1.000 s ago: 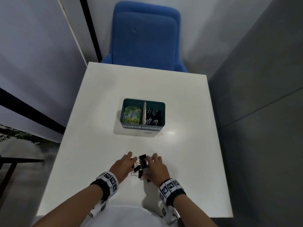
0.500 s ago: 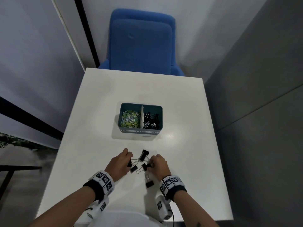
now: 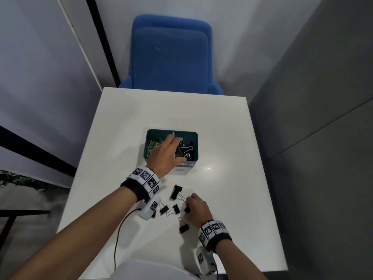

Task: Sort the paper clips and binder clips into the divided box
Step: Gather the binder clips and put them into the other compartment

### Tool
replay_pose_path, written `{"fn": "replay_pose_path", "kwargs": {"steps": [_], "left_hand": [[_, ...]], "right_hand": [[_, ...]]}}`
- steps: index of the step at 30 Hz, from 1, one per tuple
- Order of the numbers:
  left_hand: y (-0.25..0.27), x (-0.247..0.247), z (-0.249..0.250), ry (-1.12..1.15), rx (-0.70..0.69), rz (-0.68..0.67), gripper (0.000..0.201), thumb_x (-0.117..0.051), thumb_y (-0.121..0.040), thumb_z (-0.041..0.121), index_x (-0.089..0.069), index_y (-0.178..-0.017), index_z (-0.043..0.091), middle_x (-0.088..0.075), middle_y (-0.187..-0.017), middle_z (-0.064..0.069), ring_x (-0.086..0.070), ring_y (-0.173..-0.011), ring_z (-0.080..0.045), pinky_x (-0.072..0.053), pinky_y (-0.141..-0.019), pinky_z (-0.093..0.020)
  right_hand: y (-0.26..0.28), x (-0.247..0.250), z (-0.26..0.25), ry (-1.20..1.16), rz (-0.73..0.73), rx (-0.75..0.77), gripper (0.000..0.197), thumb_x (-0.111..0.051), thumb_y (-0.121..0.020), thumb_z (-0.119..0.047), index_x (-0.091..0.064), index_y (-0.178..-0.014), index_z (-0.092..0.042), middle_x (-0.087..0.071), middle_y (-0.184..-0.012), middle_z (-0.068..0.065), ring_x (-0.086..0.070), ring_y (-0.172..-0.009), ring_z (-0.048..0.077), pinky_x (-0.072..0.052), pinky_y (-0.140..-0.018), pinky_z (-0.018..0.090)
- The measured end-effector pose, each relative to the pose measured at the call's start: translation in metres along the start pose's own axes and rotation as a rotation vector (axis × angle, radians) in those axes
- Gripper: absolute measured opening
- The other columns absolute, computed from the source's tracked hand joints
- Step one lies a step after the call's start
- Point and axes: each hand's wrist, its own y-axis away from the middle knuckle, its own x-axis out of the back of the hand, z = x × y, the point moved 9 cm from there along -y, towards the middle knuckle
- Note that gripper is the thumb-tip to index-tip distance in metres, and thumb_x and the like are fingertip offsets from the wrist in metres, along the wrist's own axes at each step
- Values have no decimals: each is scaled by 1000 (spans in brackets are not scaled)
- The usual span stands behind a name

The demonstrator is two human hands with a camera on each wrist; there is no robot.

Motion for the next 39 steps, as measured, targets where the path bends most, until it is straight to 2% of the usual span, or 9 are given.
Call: {"fn": "replay_pose_path", "kwargs": {"steps": [4,8,14,18,23,29,32,35,39], "left_hand": [[13,-10,-7,2,-18,-1,43,-69,-85,34,-54,-122,19,-52,-112,4,-57,-81,-13,-47,-64,-27],[57,-56,-43,-54,28,-174,23,-63,-88,24,-61,-111,20,-62,-111,3,-62,-90,-14,-52,-72,-29],[132,-119,-100,-220,160,-575,53,-62,-83,46,-43,-124,20,-46,-120,-1,-52,-107,-21,-42,-74,-33],[162,-134,-117,-177,153,-620,72,-68,-79,39,-32,-137,18,-36,-128,-5,-51,-106,-25,-43,-75,-34],[174,-143,-113,-44,140,-598,66,-67,-84,31,-32,-138,18,-35,-132,-3,-54,-102,-25,-39,-77,-28],[170,-152,-88,-1,160,-549,72,-66,-86,24,-25,-145,19,-37,-131,-4,-58,-99,-29,-47,-80,-35],[163,-151,-77,24,156,-517,84,-67,-85,18,-13,-149,26,-33,-126,-4,-55,-96,-26,-49,-80,-36],[156,-149,-68,-2,116,-487,86,-65,-86,17,-10,-149,32,-36,-118,-3,-54,-87,-24,-50,-73,-35],[151,-150,-62,-37,75,-436,56,-65,-82,14,-33,-126,28,-47,-109,-3,-57,-74,-24,-44,-58,-31]], "right_hand": [[-2,53,-8,-161,125,1,20,-74,-72,-20,-61,-87,-13,-52,-92,-4,-55,-77,18,-38,-60,18],[-15,132,-36,-222,301,77,22,-77,-75,-12,-65,-94,-14,-53,-96,-6,-55,-77,12,-33,-58,5],[-31,190,-71,-131,435,197,50,-74,-80,-32,-53,-124,-21,-53,-116,-1,-57,-86,16,-49,-70,31],[-19,131,-76,70,172,300,60,-70,-83,-38,-44,-135,-22,-48,-129,2,-58,-97,19,-53,-78,34],[8,20,-26,194,-224,195,111,-84,-67,-39,-12,-151,-31,-23,-149,8,-51,-117,31,-50,-86,40],[22,-34,-18,283,-268,222,137,-89,-64,-23,18,-147,-42,12,-161,10,-27,-137,37,-51,-92,50],[10,-30,-23,284,-229,200,136,-89,-64,-24,17,-148,-39,16,-160,13,-31,-133,39,-51,-89,50],[-4,-18,-28,262,-198,179,127,-89,-62,-27,1,-151,-33,2,-158,14,-37,-125,39,-52,-86,51],[-8,-2,-41,153,-67,206,65,-71,-74,-24,-38,-129,-27,-31,-133,10,-51,-103,35,-52,-68,40]]}}
